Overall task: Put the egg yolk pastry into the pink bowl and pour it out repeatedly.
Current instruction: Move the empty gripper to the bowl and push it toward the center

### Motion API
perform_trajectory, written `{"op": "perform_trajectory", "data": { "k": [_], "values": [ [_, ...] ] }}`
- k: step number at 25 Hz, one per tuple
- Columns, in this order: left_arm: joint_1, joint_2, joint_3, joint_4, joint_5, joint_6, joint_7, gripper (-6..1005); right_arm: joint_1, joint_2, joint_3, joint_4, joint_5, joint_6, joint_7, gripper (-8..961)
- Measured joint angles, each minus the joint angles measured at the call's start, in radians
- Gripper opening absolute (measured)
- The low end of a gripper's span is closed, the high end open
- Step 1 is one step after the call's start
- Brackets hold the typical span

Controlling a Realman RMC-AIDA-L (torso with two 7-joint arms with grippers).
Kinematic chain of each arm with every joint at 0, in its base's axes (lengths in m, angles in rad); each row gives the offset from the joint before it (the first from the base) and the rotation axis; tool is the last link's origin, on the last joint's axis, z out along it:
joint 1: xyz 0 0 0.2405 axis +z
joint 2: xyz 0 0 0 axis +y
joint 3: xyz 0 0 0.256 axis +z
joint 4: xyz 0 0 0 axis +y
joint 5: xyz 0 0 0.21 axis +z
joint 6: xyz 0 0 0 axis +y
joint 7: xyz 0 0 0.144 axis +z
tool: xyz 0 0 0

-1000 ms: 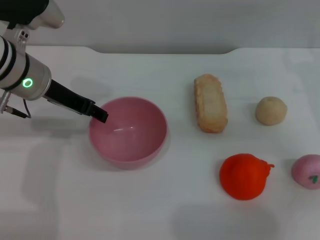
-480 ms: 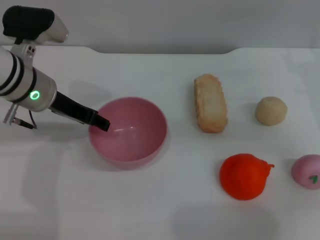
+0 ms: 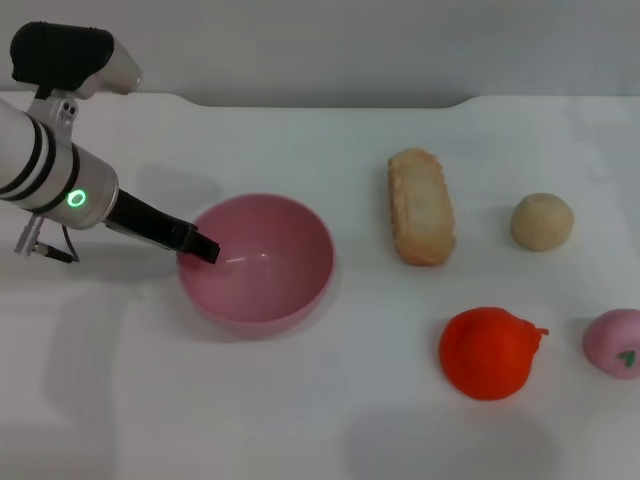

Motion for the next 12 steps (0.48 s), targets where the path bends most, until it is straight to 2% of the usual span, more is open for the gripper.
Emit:
{"op": "perform_trajectory", "data": {
  "k": [4, 9, 12],
  "values": [
    [0.006, 0.002, 0.026, -0.001, 0.003, -0.004, 0.002, 699, 0.0, 0.0, 0.0, -0.001, 0.003, 0.002, 0.0, 725],
    [0.003, 0.003, 0.053, -0.001, 0.007, -0.004, 0.022, 563, 0.001, 0.0, 0.0, -0.001, 0.006, 0.003, 0.0, 725],
    [0.001, 0.003, 0.07, 0.001, 0.009, -0.006, 0.024, 334, 0.002, 0.0, 0.0, -0.001, 0.007, 0.003, 0.0, 725]
  ]
}}
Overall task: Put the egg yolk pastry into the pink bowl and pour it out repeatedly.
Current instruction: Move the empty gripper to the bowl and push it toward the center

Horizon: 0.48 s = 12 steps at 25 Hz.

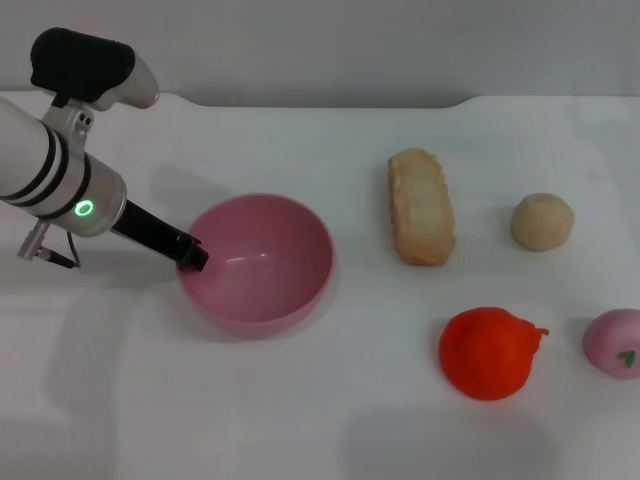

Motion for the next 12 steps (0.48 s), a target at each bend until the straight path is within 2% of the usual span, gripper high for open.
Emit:
{"op": "perform_trajectory", "data": {
  "k": [5, 12],
  "values": [
    [-0.003, 0.003, 0.003, 0.002, 0.002, -0.011, 0.003, 139, 0.0, 0.0, 0.0, 0.0, 0.001, 0.0, 0.0, 726],
    [-0.002, 0.003, -0.008, 0.004, 0.001, -0.031, 0.008, 83, -0.003, -0.001, 0.008, -0.01, 0.004, 0.0, 0.017, 726]
  ]
}}
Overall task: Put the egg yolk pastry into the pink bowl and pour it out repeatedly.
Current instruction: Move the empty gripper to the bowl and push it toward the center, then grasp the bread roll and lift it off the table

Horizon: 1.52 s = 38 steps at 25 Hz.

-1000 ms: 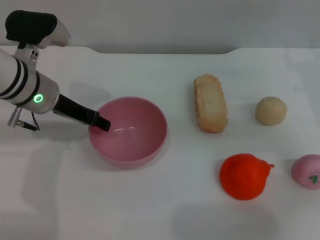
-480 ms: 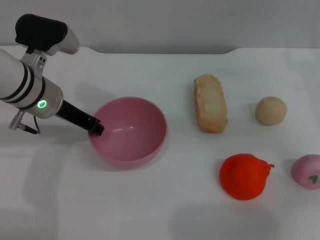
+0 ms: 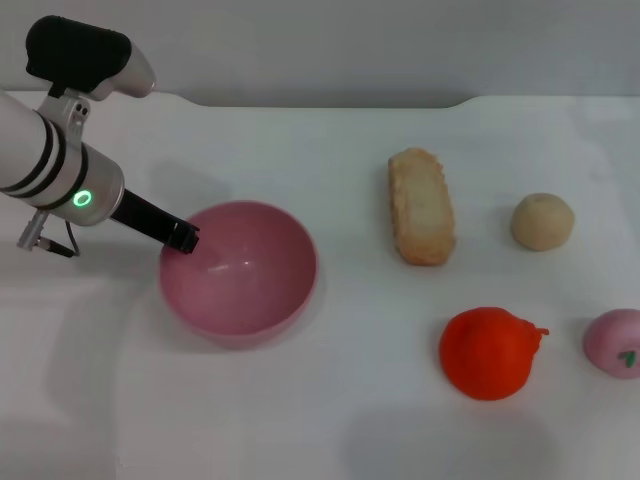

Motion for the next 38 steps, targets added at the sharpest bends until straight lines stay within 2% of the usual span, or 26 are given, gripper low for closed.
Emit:
{"op": "perform_trajectory", "data": {
  "k": [3, 6, 8, 11, 13, 14, 15, 16, 18, 22, 23, 25, 28, 30, 34, 36, 38],
  "values": [
    [-0.003, 0.0, -0.011, 0.004, -0.001, -0.004, 0.004, 59, -0.02, -0.007, -0.006, -0.058, -0.017, 0.0, 0.122, 726],
    [-0.018, 0.002, -0.044, 0.008, -0.004, -0.003, 0.022, 43, -0.064, -0.028, -0.014, -0.173, -0.115, 0.0, 0.356, 726],
    [-0.032, 0.002, -0.074, 0.013, -0.006, 0.003, 0.038, 42, -0.097, -0.051, -0.016, -0.288, -0.235, -0.004, 0.566, 726],
    [-0.056, 0.004, -0.111, 0.018, -0.007, 0.008, 0.058, 42, -0.133, -0.097, -0.013, -0.494, -0.452, -0.013, 0.879, 726],
    [-0.073, 0.004, -0.129, 0.018, -0.006, 0.009, 0.075, 42, -0.137, -0.144, -0.004, -0.674, -0.669, -0.032, 1.148, 726],
    [-0.083, 0.005, -0.137, 0.019, -0.005, 0.009, 0.085, 42, -0.118, -0.185, 0.022, -0.846, -0.885, -0.086, 1.398, 726],
    [-0.083, 0.005, -0.137, 0.019, -0.005, 0.009, 0.085, 42, -0.118, -0.185, 0.022, -0.846, -0.885, -0.086, 1.398, 726],
    [-0.089, 0.005, -0.14, 0.019, -0.003, 0.009, 0.09, 42, -0.095, -0.202, 0.053, -0.936, -1.029, -0.144, 1.53, 726],
    [-0.107, 0.008, -0.145, 0.02, -0.001, 0.003, 0.103, 42, -0.039, -0.217, 0.111, -1.097, -1.274, -0.265, 1.717, 726],
    [-0.114, 0.01, -0.154, 0.021, -0.001, 0.0, 0.109, 42, 0.105, -0.229, 0.128, -1.295, -1.733, -0.466, 1.915, 725],
    [-0.125, 0.014, -0.182, 0.023, 0.0, -0.003, 0.12, 42, 0.15, -0.227, 0.123, -1.308, -1.872, -0.512, 1.95, 725],
    [-0.134, 0.015, -0.202, 0.027, -0.001, -0.004, 0.128, 42, 0.219, -0.212, 0.11, -1.294, -2.052, -0.554, 1.975, 721],
    [-0.154, 0.021, -0.24, 0.03, 0.0, -0.002, 0.146, 42, 0.293, -0.184, 0.05, -1.211, -2.29, -0.553, 1.997, 716],
    [-0.162, 0.022, -0.244, 0.031, 0.0, 0.003, 0.15, 42, 0.316, -0.16, 0.028, -1.149, -2.402, -0.513, 2.008, 712],
    [-0.172, 0.023, -0.245, 0.034, 0.0, 0.009, 0.159, 42, 0.33, -0.081, 0.02, -1.001, -2.571, -0.359, 2.008, 704],
    [-0.174, 0.023, -0.245, 0.039, 0.0, 0.012, 0.16, 42, 0.319, -0.052, 0.019, -0.947, -2.6, -0.284, 2.01, 701],
    [-0.174, 0.021, -0.242, 0.043, 0.0, 0.017, 0.161, 42, 0.305, -0.033, 0.018, -0.893, -2.607, -0.217, 2.012, 697]
  ]
}}
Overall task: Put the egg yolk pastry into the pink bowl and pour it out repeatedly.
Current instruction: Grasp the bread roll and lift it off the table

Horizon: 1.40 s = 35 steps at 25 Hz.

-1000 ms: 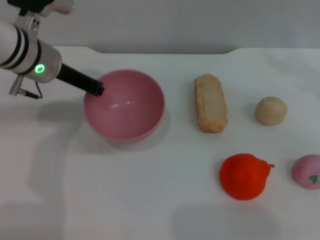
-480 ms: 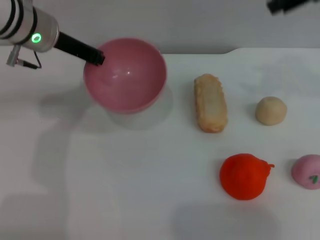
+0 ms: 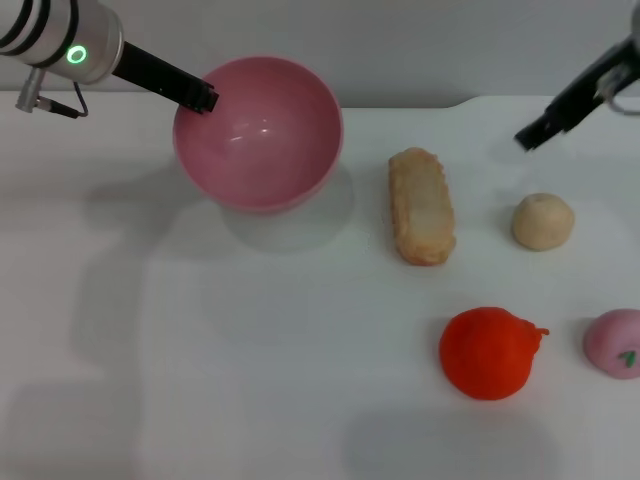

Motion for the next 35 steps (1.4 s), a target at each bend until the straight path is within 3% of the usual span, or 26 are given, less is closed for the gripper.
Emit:
{"op": "perform_trajectory", "data": {
  "k": [9, 19, 35],
  "values": [
    [-0.002, -0.005, 0.0, 0.004, -0.005, 0.002, 0.012, 42, -0.032, 0.019, -0.002, 0.229, 0.0, 0.185, 0.022, 680],
    [0.003, -0.015, 0.005, 0.003, -0.007, -0.008, 0.013, 42, -0.081, 0.019, 0.008, 0.257, -0.01, 0.254, 0.049, 661],
    [0.001, -0.024, 0.007, -0.005, -0.012, -0.004, 0.014, 42, -0.083, 0.014, -0.001, 0.388, -0.012, 0.382, 0.062, 631]
  ]
}}
